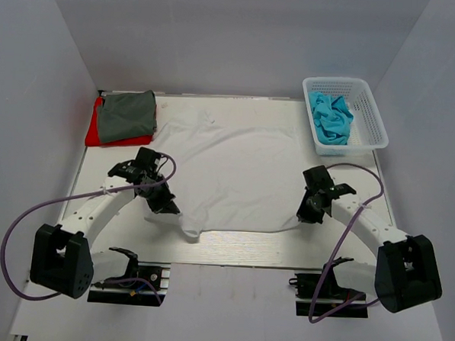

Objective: Fold and stack the t-shirts
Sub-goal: Grap the side of the flattened tshirt closest away from the robot with both arms, then fold the flattened tshirt in 1/3 of the way

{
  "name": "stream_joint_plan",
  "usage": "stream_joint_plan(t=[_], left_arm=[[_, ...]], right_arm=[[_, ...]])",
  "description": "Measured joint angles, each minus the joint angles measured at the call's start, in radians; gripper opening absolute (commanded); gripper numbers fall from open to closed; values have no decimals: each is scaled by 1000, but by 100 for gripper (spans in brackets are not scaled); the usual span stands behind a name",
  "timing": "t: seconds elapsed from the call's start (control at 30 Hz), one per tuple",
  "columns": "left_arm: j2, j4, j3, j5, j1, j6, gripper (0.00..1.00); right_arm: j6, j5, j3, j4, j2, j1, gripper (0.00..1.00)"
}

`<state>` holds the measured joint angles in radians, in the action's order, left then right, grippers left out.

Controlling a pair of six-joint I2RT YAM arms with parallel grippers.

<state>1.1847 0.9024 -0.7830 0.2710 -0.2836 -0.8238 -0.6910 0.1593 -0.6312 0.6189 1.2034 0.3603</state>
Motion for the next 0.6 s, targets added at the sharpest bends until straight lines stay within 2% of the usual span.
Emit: stream_joint_plan(t=[0.27,0.6], left_arm=[[143,-47,-196,-5,10,31,0],[302,-66,-413,-169,29,13,0]], right_arm=[[39,10,-182,-1,87,-1,0],[49,25,-304,-43,146,-33,0]])
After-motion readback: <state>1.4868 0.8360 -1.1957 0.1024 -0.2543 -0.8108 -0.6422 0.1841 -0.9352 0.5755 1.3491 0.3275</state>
